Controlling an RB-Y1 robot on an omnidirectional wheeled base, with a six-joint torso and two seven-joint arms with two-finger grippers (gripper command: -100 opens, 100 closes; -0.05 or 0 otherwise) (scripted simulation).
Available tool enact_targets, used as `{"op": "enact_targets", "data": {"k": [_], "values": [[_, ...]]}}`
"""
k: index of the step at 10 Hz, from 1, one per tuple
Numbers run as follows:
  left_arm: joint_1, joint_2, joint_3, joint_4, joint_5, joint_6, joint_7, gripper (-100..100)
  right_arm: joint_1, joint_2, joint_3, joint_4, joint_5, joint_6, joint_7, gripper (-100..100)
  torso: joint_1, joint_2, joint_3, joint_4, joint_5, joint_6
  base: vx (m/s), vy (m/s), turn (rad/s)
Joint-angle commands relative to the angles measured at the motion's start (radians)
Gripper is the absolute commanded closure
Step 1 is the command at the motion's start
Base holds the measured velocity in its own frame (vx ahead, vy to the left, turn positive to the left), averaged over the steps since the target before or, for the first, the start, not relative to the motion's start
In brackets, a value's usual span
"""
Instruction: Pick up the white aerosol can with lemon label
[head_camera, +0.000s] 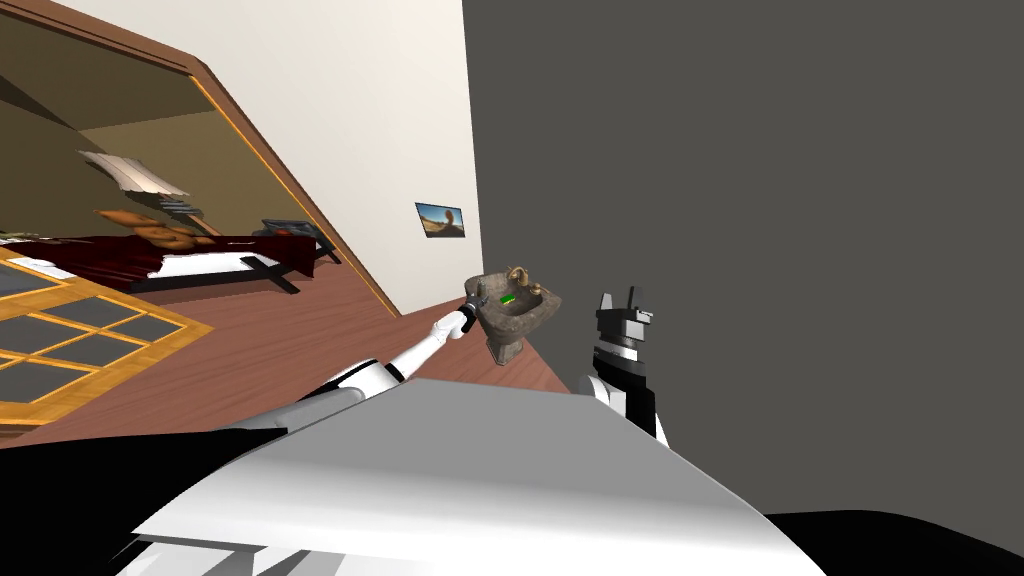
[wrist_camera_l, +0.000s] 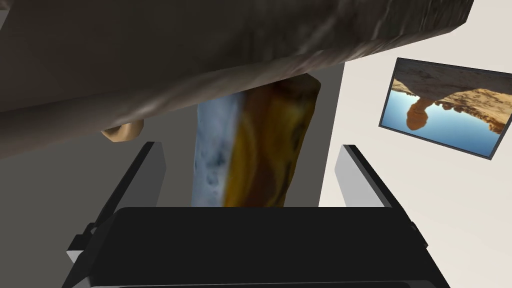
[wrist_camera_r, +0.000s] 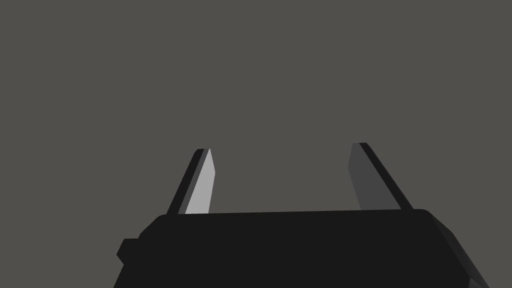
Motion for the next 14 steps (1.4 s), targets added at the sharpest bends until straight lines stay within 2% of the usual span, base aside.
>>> {"op": "enact_targets", "data": {"k": [1, 2, 3, 4, 5, 6, 7, 9, 10, 11, 12, 13, 14], "values": [[0.003, 0.000, 0.024, 0.001, 0.003, -0.050, -0.016, -100, 0.000, 0.000, 0.000, 0.000, 0.000, 0.000, 0.000, 0, 0.000, 0.000, 0.000, 0.000, 0.000, 0.000, -0.006, -0.014, 0.005], [0.003, 0.001, 0.066, 0.049, 0.052, -0.079, -0.061, -100, 0.000, 0.000, 0.000, 0.000, 0.000, 0.000, 0.000, 0, 0.002, 0.000, 0.000, 0.000, 0.000, 0.000, -0.022, -0.068, -0.093], [0.003, 0.001, 0.098, 0.049, 0.075, -0.110, -0.084, -100, 0.000, 0.000, 0.000, 0.000, 0.000, 0.000, 0.000, 0, -0.001, 0.000, 0.000, 0.000, 0.000, 0.000, -0.019, -0.088, -0.038], [0.003, 0.001, 0.111, 0.049, 0.094, -0.127, -0.118, -100, 0.000, 0.000, 0.000, 0.000, 0.000, 0.000, 0.000, 0, -0.002, 0.000, 0.000, 0.000, 0.000, 0.000, -0.006, -0.055, 0.016], [0.003, 0.001, 0.118, 0.049, 0.094, -0.148, -0.130, -100, 0.000, 0.000, 0.000, 0.000, 0.000, 0.000, 0.000, 0, -0.001, 0.000, 0.000, 0.000, 0.000, 0.000, -0.002, -0.017, 0.005], [0.003, 0.002, 0.158, 0.093, 0.145, -0.178, -0.169, -100, 0.000, 0.000, 0.000, 0.000, 0.000, 0.000, 0.000, 0, 0.002, -0.001, 0.000, 0.000, 0.000, 0.000, -0.003, -0.070, -0.088], [0.003, 0.002, 0.190, 0.097, 0.169, -0.208, -0.195, -100, 0.000, 0.000, 0.000, 0.000, 0.000, 0.000, 0.000, 0, -0.001, -0.001, 0.000, 0.000, 0.000, 0.000, -0.019, -0.087, -0.041], [0.003, 0.002, 0.213, 0.097, 0.186, -0.246, -0.243, -100, 0.000, 0.000, 0.000, 0.000, 0.000, 0.000, 0.000, 0, 0.000, 0.000, 0.000, 0.000, 0.000, 0.000, -0.014, -0.032, 0.006], [0.003, 0.002, 0.213, 0.097, 0.186, -0.260, -0.243, -100, 0.000, 0.000, 0.000, 0.000, 0.000, 0.000, 0.000, 0, 0.002, 0.000, 0.000, 0.000, 0.000, 0.000, 0.000, 0.000, 0.000], [0.003, 0.002, 0.263, 0.145, 0.234, -0.300, -0.290, -100, 0.000, 0.000, 0.000, 0.000, 0.000, 0.000, 0.000, 0, 0.003, -0.001, 0.000, 0.000, 0.001, 0.000, -0.010, -0.060, -0.098], [0.003, 0.002, 0.279, 0.145, 0.266, -0.319, -0.309, -100, 0.000, 0.000, 0.000, 0.000, 0.000, 0.000, 0.000, 0, 0.000, 0.000, 0.000, 0.000, 0.000, 0.000, -0.014, -0.085, -0.034], [0.003, 0.002, 0.307, 0.145, 0.277, -0.346, -0.338, -100, 0.000, 0.000, 0.000, 0.000, 0.000, 0.000, 0.000, 0, -0.002, 0.000, 0.000, 0.000, 0.000, 0.000, -0.016, -0.058, 0.014], [0.003, 0.002, 0.307, 0.145, 0.277, -0.364, -0.357, -100, 0.000, 0.000, 0.000, 0.000, 0.000, 0.000, 0.000, 0, -0.001, 0.000, 0.000, 0.000, 0.000, 0.000, -0.008, -0.021, 0.007]]}}
